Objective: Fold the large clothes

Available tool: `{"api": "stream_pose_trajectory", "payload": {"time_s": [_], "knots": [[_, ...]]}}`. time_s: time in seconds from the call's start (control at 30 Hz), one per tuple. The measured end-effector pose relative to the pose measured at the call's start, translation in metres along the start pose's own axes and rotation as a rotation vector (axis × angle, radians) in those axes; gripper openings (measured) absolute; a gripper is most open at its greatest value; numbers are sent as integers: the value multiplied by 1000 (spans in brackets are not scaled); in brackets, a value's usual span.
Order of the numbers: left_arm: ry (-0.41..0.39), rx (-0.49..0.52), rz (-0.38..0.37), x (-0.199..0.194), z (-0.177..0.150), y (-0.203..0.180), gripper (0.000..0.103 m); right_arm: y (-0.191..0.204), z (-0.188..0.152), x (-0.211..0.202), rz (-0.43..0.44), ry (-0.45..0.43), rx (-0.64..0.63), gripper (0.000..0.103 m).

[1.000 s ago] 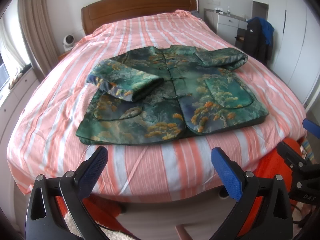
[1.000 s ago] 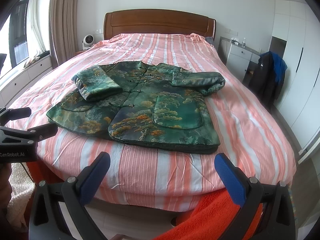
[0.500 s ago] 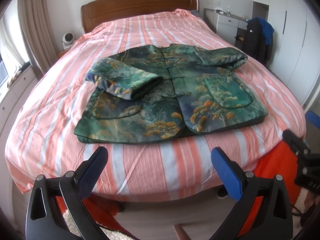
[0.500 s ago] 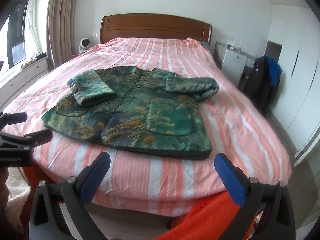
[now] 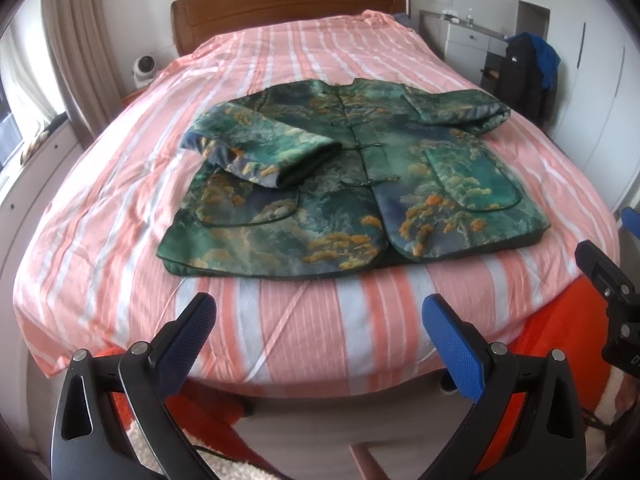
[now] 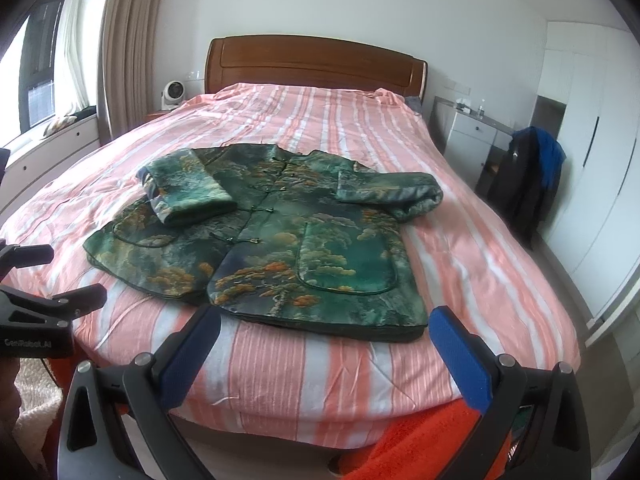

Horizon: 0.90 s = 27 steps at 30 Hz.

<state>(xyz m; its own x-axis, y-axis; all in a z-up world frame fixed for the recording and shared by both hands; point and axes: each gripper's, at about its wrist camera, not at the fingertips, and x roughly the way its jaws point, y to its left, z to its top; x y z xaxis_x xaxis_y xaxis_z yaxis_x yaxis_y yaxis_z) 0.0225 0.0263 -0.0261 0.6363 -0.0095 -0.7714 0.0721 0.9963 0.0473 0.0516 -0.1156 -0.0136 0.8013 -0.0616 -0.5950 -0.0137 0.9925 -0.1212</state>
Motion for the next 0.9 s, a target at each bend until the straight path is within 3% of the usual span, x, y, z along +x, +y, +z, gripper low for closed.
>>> {"api": "stream_pose_trajectory", "payload": {"time_s": [0.3,0.47,0.57,0.67,0.77,0.9], "knots": [[19,-8,-10,11,0,9,103,2,-4,5,17,19,-8,103],[67,-87,-68,52,19,75,103,-12,-7,21,150,50,36,103],[138,-227,-128,106,35,152,102,-48,-11,51,203,78,104,103],[201,-275,-145,155,43,198,102,-97,-14,90,202,113,197,103],[262,-257,-164,192,44,206,102,-151,-22,153,230,232,334,103],[299,-201,-168,213,41,184,101,-183,-40,213,326,328,486,103]]}}
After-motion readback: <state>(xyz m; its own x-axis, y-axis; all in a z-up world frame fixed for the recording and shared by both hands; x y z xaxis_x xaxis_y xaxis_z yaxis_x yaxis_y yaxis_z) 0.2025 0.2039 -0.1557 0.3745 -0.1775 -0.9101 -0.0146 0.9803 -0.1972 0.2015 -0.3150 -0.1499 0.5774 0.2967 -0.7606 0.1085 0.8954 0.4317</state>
